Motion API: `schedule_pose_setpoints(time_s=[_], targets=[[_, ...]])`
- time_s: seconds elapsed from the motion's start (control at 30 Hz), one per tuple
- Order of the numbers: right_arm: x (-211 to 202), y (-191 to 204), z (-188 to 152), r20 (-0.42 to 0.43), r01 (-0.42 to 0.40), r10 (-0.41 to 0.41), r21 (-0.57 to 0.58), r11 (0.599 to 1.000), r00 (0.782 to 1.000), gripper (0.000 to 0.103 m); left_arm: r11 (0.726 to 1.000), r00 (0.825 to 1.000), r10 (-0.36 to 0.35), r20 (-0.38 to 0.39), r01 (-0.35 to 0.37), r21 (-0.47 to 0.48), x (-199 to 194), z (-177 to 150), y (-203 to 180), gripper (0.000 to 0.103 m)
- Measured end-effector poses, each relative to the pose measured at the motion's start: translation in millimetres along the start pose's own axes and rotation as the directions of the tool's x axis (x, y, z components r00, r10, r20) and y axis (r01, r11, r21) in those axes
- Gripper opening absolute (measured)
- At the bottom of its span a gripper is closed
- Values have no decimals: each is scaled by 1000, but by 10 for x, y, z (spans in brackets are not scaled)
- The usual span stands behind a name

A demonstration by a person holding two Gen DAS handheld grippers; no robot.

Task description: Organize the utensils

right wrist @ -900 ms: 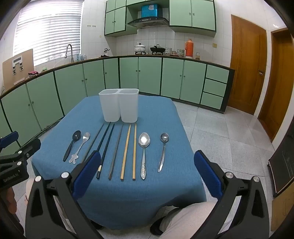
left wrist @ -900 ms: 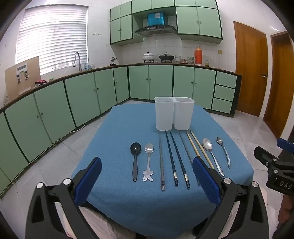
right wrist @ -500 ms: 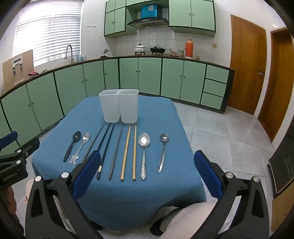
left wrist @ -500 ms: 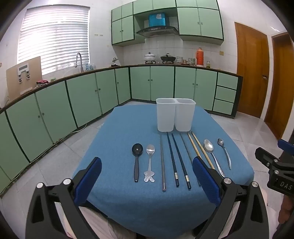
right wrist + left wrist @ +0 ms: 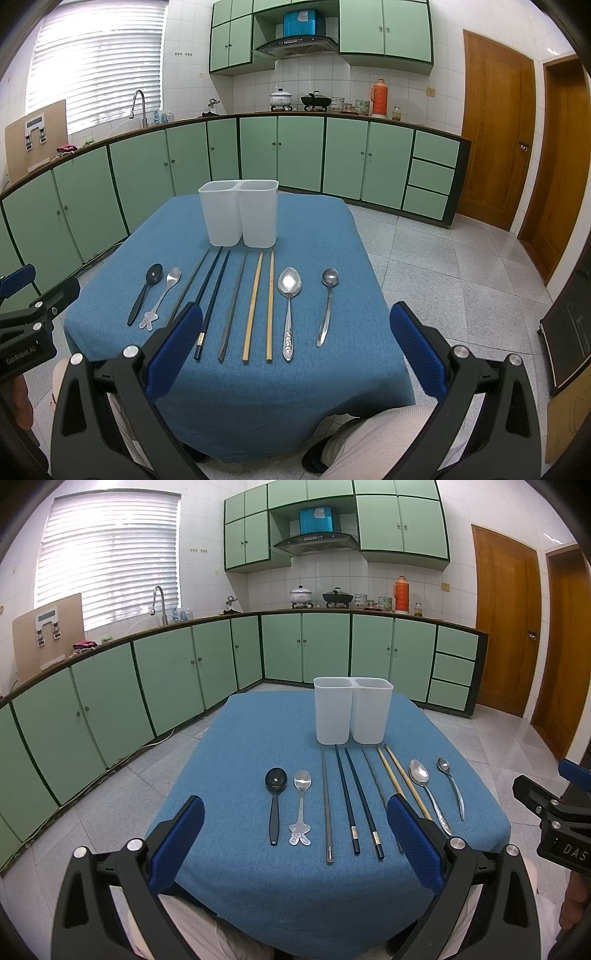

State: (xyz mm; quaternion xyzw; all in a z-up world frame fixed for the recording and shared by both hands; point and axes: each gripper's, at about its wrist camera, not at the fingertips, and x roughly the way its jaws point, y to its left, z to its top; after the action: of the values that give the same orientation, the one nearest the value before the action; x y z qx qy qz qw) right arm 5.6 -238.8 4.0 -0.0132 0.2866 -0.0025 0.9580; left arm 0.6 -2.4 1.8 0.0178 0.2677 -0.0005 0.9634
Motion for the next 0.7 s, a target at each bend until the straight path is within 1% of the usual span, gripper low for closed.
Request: schedule_pose_setpoints(time_s=[0.7], targets=[[-1, 0, -3, 0, 1, -1, -1, 1000, 1000, 98, 1000, 1000, 2, 1, -2, -5, 4, 1, 20, 97]])
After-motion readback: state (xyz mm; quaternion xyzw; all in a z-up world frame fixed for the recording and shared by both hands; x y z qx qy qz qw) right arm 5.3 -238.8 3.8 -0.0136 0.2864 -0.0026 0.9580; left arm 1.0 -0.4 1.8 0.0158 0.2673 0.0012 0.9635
